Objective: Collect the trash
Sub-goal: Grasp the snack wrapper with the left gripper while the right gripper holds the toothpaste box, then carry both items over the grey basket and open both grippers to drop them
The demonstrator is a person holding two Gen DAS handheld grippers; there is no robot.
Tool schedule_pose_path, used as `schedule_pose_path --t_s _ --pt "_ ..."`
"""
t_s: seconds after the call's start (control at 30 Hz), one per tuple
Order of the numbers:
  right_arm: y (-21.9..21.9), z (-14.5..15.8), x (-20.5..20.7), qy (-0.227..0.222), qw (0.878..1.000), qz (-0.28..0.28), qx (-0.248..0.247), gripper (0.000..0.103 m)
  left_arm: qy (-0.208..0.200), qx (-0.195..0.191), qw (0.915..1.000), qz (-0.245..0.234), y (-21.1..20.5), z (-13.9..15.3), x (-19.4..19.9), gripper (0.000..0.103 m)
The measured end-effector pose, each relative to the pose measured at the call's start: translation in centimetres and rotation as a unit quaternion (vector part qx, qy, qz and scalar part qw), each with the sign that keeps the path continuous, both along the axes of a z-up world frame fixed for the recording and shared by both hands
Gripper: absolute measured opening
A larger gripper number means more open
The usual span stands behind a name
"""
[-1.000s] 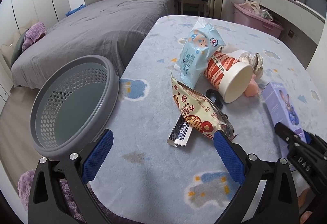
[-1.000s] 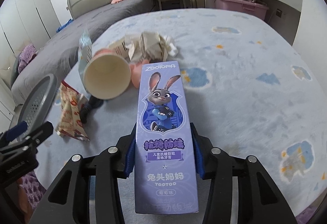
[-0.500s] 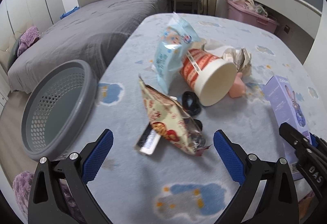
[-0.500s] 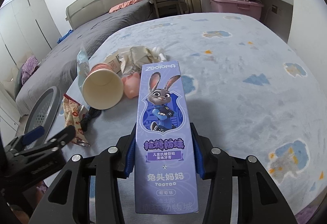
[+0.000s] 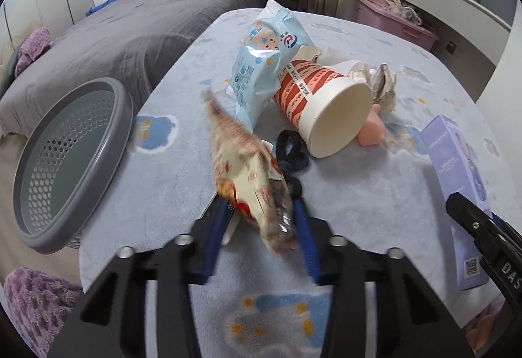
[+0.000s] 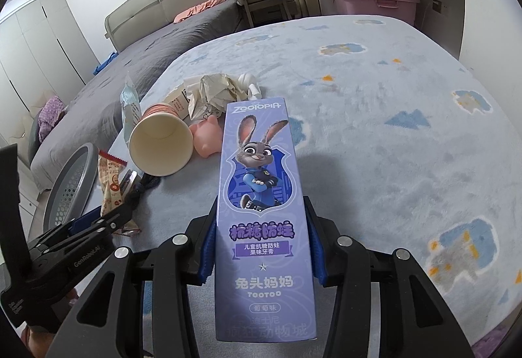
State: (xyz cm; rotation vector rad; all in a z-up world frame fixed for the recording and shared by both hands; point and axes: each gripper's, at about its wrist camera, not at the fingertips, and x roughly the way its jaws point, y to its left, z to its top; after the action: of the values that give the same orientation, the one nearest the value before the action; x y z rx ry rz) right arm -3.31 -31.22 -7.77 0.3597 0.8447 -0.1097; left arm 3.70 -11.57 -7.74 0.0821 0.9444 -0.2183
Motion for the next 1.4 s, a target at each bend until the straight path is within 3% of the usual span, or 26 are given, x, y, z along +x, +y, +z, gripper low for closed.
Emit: schedule_pose_path --t_s 0.23,0.8,1.4 --pt "1.1 0.0 0.0 0.002 1.000 0.007 -0.011 0.044 -0.010 -0.009 0.9999 -0.008 0.9 1.0 -1.1 0.027" --pt "6.4 3.2 0.5 -0.019 0.998 0.047 -0.038 0.044 -0.069 -0.015 0.9972 0.025 7.4 5.0 -1.8 0.026" --pt "23.5 4.8 10.6 -0.033 0.977 0.208 -0.035 0.044 -0.091 0.009 0.9905 0.103 22.8 4.9 3.1 0.026"
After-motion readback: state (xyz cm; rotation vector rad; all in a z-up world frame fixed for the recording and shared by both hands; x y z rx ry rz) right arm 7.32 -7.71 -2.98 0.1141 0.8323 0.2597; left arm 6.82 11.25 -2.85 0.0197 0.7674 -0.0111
